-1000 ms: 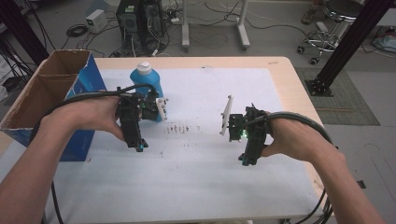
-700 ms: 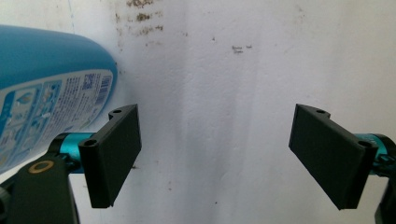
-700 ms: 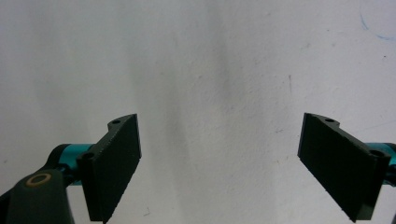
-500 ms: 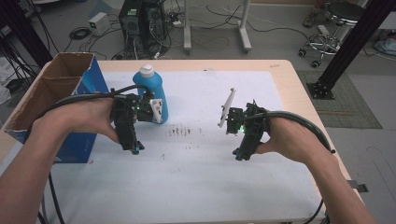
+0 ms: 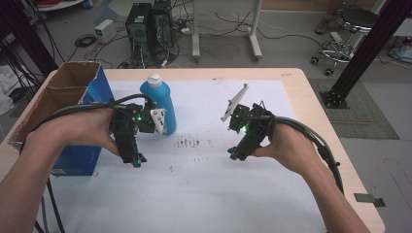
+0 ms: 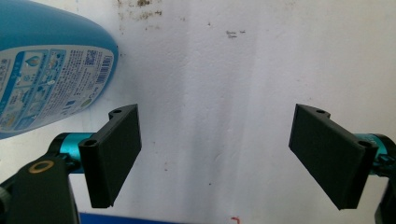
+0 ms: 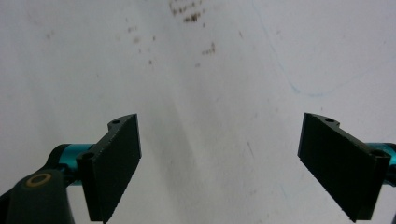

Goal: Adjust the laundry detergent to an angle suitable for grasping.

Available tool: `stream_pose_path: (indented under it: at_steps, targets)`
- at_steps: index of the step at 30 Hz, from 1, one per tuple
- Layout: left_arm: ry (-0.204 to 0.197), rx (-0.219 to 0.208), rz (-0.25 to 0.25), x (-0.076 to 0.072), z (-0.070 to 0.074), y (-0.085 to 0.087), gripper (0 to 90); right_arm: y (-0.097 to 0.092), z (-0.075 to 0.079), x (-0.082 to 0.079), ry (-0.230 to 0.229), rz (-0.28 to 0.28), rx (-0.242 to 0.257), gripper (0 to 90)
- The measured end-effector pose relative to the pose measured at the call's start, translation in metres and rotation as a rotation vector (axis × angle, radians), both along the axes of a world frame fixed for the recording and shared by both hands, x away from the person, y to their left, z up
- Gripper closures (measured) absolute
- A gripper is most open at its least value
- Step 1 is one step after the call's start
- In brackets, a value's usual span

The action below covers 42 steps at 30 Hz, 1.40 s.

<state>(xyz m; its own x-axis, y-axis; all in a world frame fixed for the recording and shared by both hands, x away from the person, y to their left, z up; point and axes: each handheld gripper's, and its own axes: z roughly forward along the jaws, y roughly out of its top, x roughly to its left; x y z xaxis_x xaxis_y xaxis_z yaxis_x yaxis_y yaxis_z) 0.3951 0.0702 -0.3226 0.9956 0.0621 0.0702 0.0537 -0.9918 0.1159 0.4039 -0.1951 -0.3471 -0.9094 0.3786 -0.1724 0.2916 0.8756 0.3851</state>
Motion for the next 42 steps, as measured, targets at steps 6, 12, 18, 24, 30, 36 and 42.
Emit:
stream_pose_path:
  at_steps: [6, 12, 18, 24, 30, 36, 42]
  targets:
    - [-0.003, -0.003, 0.006, -0.002, 0.004, 0.004, 17.0, 0.01, -0.001, 0.002, -0.037, -0.035, 0.079, 12.4]
    - [-0.006, -0.008, 0.011, -0.004, 0.005, 0.006, 17.0, 0.016, -0.001, 0.008, -0.019, -0.06, 0.131, 12.4]
    - [-0.012, -0.01, 0.006, -0.005, 0.008, 0.009, 17.0, 0.025, -0.002, 0.012, -0.003, -0.067, 0.188, 12.4]
    - [-0.017, -0.015, 0.013, -0.007, 0.008, 0.011, 17.0, 0.03, -0.002, 0.014, -0.012, -0.082, 0.221, 12.5]
    - [-0.016, -0.02, 0.015, -0.007, 0.009, 0.013, 17.0, 0.037, 0.002, 0.016, -0.029, -0.096, 0.285, 12.4]
    - [-0.015, -0.02, 0.022, -0.008, 0.01, 0.016, 17.0, 0.045, 0.004, 0.019, -0.043, -0.11, 0.35, 12.5]
    - [-0.016, -0.019, 0.025, -0.008, 0.01, 0.019, 17.0, 0.057, 0.003, 0.024, -0.044, -0.116, 0.396, 12.4]
